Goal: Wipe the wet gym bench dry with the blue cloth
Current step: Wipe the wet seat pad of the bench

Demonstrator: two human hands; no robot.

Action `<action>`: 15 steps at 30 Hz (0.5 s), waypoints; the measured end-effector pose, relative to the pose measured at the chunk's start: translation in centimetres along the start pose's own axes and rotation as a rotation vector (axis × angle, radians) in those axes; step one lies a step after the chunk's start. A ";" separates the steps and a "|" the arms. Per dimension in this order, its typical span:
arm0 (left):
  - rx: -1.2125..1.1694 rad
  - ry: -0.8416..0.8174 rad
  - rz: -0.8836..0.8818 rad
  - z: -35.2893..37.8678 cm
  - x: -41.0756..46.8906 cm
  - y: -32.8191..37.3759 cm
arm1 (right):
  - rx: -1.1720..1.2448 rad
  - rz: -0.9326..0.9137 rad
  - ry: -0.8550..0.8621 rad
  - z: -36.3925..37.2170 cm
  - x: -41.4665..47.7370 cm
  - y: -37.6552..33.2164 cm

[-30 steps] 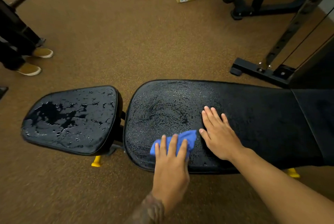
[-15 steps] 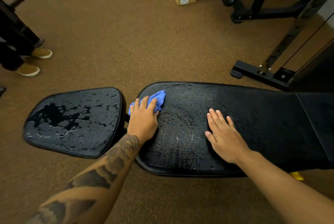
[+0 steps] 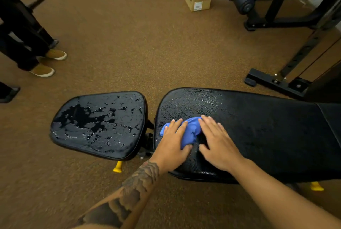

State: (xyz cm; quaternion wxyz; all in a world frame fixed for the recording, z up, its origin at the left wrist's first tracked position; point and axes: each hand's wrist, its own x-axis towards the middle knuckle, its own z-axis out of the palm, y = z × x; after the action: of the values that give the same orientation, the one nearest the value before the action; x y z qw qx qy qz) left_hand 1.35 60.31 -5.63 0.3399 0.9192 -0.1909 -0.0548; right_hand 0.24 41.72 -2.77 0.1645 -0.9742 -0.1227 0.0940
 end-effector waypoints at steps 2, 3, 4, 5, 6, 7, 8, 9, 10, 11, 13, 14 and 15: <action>-0.112 -0.009 0.014 -1.5 -0.4 -0.3 | 0.052 -0.108 0.025 0.7 1.0 -2.5; -0.150 -0.014 0.007 -2.2 -0.8 -0.5 | 0.067 -0.129 0.029 0.9 1.5 -3.4; -0.177 -0.017 -0.005 -2.9 -1.2 -0.9 | 0.066 -0.135 0.021 1.1 1.9 -4.1; -0.195 -0.021 -0.019 -3.6 -1.7 -1.5 | 0.046 -0.130 0.004 1.4 2.3 -4.7; -0.200 -0.023 -0.021 -4.3 -2.3 -2.1 | 0.010 -0.120 -0.006 1.8 2.4 -5.1; -0.190 -0.027 -0.013 -4.8 -2.9 -2.8 | -0.030 -0.106 -0.009 2.3 2.6 -5.3; -0.165 -0.029 0.004 -5.4 -3.5 -3.5 | -0.059 -0.089 -0.013 2.7 2.6 -5.6; -0.137 -0.029 0.017 -5.9 -4.0 -4.2 | -0.071 -0.069 -0.009 3.1 2.7 -5.9; -0.111 -0.027 0.028 -6.6 -4.4 -4.7 | -0.063 -0.046 0.013 3.4 2.8 -6.2; -0.089 -0.027 0.033 -7.3 -4.7 -5.1 | -0.044 -0.020 0.046 3.6 3.0 -6.5; -0.045 -0.023 0.039 -8.8 -5.1 -6.0 | 0.011 0.030 0.099 3.6 3.2 -7.3; -0.021 -0.026 0.039 -9.5 -5.2 -6.3 | 0.043 0.056 0.120 3.5 3.3 -7.8; -0.003 -0.030 0.034 -10.1 -5.3 -6.7 | 0.076 0.082 0.134 3.3 3.3 -8.4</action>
State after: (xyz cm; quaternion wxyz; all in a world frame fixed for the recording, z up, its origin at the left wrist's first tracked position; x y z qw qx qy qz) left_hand 0.96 73.17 -2.39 0.3392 0.9145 -0.2115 -0.0628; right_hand 0.89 51.26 -3.47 0.2051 -0.9756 -0.0676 0.0397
